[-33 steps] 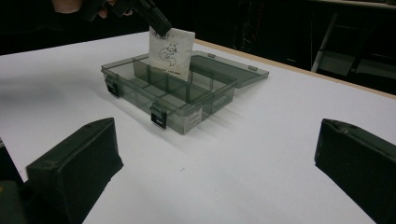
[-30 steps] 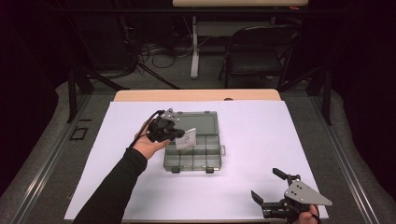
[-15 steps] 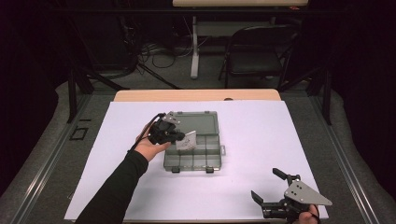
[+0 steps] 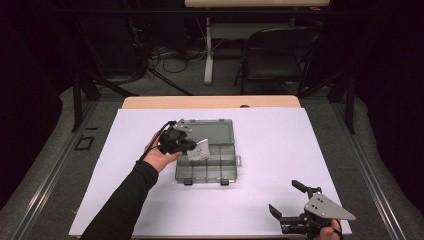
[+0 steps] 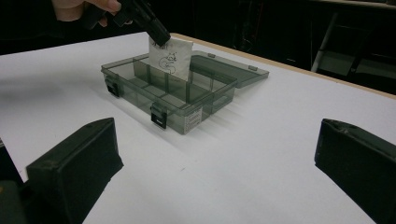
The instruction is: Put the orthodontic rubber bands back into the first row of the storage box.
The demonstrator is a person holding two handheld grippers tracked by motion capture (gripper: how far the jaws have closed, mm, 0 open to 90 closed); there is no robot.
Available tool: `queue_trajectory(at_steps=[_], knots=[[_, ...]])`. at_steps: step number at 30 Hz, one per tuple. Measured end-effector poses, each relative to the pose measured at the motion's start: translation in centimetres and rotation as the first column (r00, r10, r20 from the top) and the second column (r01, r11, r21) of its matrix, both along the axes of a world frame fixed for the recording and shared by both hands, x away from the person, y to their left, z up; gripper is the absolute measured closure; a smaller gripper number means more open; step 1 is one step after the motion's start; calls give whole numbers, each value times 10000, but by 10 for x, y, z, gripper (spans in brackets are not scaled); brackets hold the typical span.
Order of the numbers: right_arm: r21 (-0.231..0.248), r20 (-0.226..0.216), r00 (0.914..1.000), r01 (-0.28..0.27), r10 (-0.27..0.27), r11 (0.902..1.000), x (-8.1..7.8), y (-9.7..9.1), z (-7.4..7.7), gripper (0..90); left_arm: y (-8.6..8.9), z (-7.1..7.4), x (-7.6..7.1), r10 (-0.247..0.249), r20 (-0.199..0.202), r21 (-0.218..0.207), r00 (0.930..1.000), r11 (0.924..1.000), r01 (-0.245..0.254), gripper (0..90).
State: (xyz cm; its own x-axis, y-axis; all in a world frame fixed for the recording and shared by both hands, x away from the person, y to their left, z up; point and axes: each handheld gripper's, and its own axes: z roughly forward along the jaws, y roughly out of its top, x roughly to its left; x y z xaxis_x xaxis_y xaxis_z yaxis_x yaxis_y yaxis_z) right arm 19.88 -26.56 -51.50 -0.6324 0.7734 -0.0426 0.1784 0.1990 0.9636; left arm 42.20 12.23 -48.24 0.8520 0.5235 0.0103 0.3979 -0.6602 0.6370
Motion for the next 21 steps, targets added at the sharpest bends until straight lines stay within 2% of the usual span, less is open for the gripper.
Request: queue_trajectory(at_steps=[2,4,6,8,9,10,11,12,17,21], knots=[[-24,-7,10000,4,-4,10000,0,0,0,0,0,0,0,65,30,-4,10000,10000,-65,833],[-1,3,10000,-8,8,10000,0,0,0,0,2,1,0,302,72,-117,9995,9995,-301,772],[22,18,10000,9,-9,10000,0,0,0,0,4,1,1,580,79,-276,9983,9980,-577,675],[-18,-11,10000,0,0,10000,0,0,0,0,8,2,3,827,-100,-561,9965,9950,-831,571],[-24,5,10000,3,-3,10000,0,0,0,0,8,2,3,827,-100,-561,9965,9950,-831,514],[-31,-10,10000,2,-2,10000,0,0,0,0,11,3,4,1179,-201,-687,9928,9905,-1191,467],[-25,-21,10000,9,-9,10000,0,0,0,0,12,4,4,1272,-133,-657,9918,9896,-1279,439],[-25,-21,10000,9,-9,10000,0,0,0,0,12,4,4,1272,-133,-657,9918,9896,-1279,418],[-16,-21,10000,21,-21,10000,0,0,0,0,20,9,5,1917,-164,-1005,9813,9762,-1924,386],[-24,-3,10000,35,-35,10000,0,0,0,0,24,11,6,2207,-139,-1132,9752,9687,-2209,381]])
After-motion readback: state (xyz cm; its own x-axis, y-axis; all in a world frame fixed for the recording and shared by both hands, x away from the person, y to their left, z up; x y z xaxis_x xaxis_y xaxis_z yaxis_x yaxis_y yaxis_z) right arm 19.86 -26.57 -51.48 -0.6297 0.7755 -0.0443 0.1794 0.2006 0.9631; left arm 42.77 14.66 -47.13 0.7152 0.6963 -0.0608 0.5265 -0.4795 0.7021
